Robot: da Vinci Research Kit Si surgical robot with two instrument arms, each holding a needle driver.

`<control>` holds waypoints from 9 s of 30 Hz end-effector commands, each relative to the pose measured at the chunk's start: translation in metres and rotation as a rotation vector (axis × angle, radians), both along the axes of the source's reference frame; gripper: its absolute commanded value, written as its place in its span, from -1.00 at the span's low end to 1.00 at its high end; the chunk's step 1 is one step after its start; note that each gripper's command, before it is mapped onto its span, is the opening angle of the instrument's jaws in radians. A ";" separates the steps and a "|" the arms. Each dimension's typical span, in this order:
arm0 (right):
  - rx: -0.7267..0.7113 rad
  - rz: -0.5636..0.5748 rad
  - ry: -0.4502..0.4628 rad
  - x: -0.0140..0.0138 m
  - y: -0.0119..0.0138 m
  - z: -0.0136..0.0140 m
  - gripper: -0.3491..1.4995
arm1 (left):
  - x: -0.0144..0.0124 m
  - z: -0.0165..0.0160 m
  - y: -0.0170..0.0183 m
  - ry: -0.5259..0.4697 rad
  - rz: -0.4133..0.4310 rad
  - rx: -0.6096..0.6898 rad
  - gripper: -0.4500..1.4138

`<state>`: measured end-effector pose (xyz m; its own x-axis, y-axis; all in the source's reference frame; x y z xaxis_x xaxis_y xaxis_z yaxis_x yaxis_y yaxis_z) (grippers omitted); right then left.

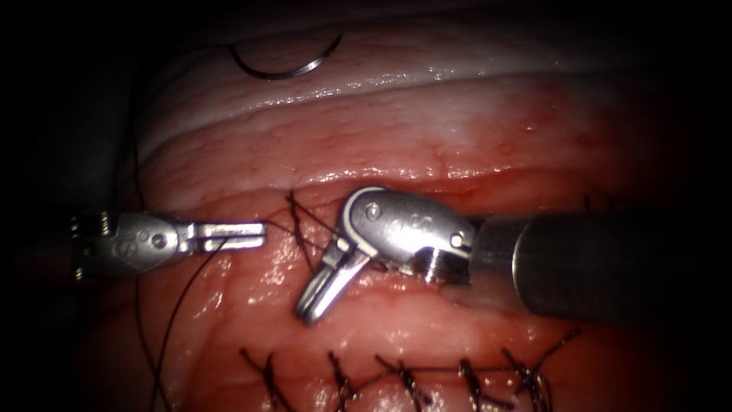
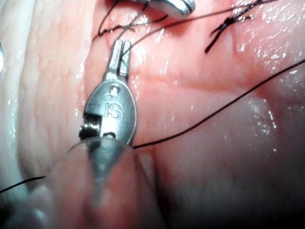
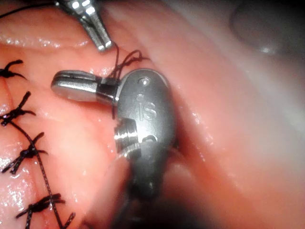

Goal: Wound Closure
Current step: Pick up suture tail with right grabber, then pull upward on suture with right jaws and downward with left gripper, then wrap suture once counter-clockwise around right grasper, then pick up thread tail with right tool, then pull tail downward through loop with right end-effector while pulling upward on long end with left hand to tighten knot

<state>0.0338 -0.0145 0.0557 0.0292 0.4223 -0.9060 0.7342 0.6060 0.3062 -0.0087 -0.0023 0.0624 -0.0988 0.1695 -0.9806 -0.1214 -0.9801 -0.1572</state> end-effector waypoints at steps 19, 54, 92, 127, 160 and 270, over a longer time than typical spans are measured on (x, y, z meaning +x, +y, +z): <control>0.066 0.295 -0.174 0.0000 0.0089 0.0027 -1.00 | -0.0031 -0.0058 -0.0067 0.001 0.056 -0.001 -1.00; 0.055 0.476 -0.338 0.0018 0.0119 0.0056 -1.00 | -0.0156 -0.0159 -0.0198 -0.215 0.482 0.043 -1.00; 0.078 0.747 -0.295 -0.0003 0.0125 0.0000 0.97 | -0.0109 -0.0204 -0.0092 -0.132 0.364 -0.078 -1.00; -0.010 0.944 -0.184 0.0008 0.0037 -0.0029 -1.00 | -0.0059 -0.0156 0.0124 -0.139 0.048 -0.173 -1.00; 0.370 1.177 -0.064 -0.0018 0.0035 -0.0045 -1.00 | -0.0009 -0.0021 0.0104 -0.086 -0.022 -0.214 -1.00; 0.650 1.455 -0.823 -0.0025 -0.0051 -0.0030 -1.00 | 0.0018 0.0051 0.0185 0.073 -0.127 -0.108 -1.00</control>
<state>0.0306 -0.0194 0.0522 -0.3367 0.7665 -0.5469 -0.6756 0.2079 0.7074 -0.0063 0.0164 0.0673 -0.1568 0.0825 -0.9842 -0.2563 -0.9658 -0.0401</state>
